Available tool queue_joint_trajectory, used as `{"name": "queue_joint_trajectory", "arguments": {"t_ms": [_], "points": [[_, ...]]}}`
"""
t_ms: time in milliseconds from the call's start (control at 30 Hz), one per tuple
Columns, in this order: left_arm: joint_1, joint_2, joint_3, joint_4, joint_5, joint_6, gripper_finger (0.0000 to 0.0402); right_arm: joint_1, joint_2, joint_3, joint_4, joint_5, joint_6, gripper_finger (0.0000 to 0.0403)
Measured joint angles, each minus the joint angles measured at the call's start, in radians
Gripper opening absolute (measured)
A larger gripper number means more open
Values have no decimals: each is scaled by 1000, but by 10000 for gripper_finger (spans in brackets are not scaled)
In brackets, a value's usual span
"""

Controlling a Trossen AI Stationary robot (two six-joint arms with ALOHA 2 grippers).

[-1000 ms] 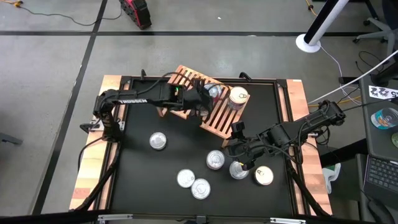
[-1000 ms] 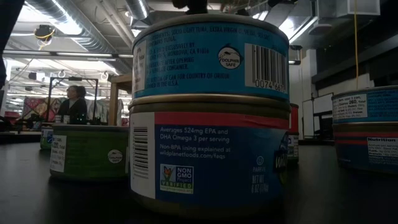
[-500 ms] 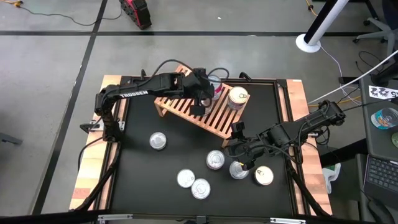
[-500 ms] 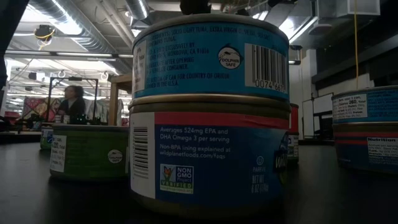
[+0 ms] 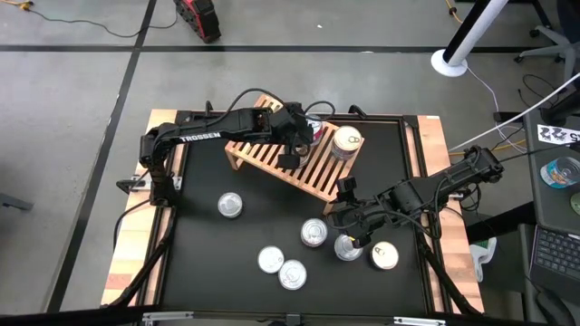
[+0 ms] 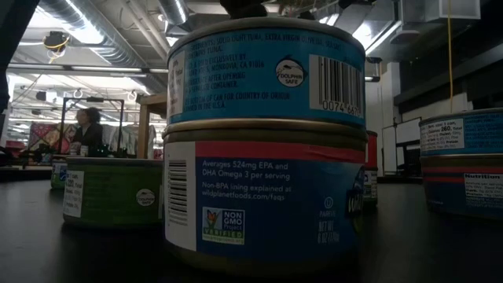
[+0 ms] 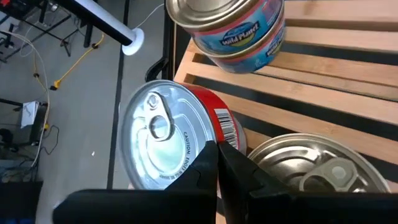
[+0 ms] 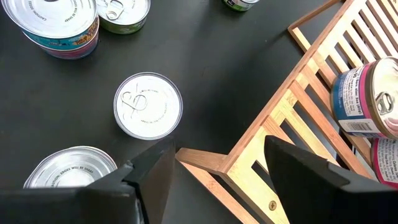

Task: Stack canned seafood by type on shelf
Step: Stack the red tuna can on top of the red tuna can on the shelf

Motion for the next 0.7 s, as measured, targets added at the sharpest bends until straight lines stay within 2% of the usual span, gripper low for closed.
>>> {"name": "queue_joint_trajectory", "arguments": {"t_ms": [700], "points": [[8,0,-3,1,4,-3,0,0,0,0,0,0,0,246]]}}
